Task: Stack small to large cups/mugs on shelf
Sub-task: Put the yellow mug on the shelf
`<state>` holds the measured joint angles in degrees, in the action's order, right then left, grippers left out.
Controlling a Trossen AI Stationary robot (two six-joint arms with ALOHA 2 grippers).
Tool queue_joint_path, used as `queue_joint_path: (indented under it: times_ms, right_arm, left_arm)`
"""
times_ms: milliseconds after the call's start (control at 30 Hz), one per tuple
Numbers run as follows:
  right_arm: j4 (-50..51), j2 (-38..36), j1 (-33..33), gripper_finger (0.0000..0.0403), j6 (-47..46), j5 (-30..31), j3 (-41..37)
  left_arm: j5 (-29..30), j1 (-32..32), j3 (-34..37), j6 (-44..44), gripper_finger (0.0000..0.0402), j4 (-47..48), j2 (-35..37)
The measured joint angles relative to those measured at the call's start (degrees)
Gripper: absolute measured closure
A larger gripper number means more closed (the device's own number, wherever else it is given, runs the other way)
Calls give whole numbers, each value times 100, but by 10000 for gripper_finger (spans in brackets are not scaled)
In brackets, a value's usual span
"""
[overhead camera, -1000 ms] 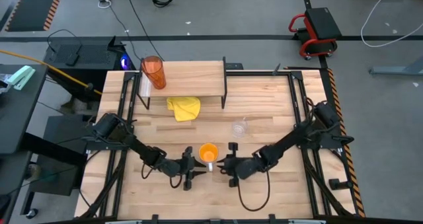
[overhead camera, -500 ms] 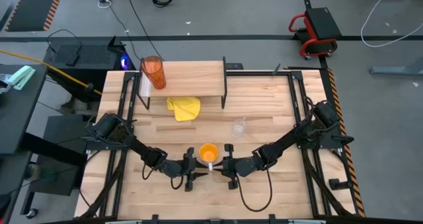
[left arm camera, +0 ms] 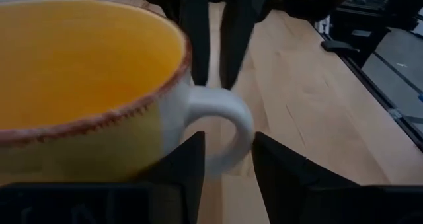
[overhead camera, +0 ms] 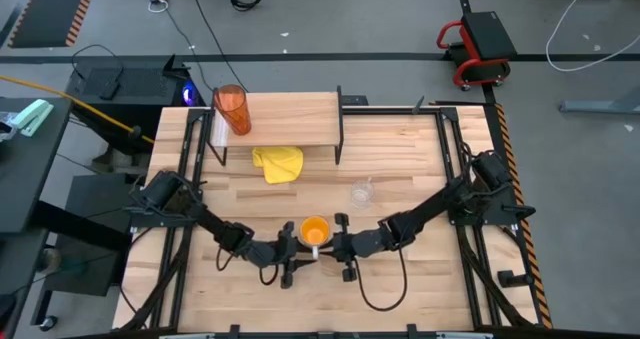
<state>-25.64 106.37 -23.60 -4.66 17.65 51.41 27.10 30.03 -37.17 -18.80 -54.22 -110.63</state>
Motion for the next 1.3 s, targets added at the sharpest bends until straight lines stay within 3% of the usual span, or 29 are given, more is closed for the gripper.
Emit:
queue_joint_path:
  times_ms: [467, 933, 1133, 1300]
  right_arm:
    - [1, 2, 37, 349, 188, -85, 88]
    - [21, 1, 63, 349, 233, -65, 88]
    - [44, -14, -13, 349, 420, -85, 88]
    - [934, -429, -261, 357, 349, 99, 254]
  left_arm:
    - [-346, -137, -8, -3, 279, -168, 0]
    - [-356, -322, -157, -171, 349, 31, -2]
    - [-329, -326, -157, -171, 349, 24, -2]
    - [-231, -329, -160, -166, 347, 3, -2]
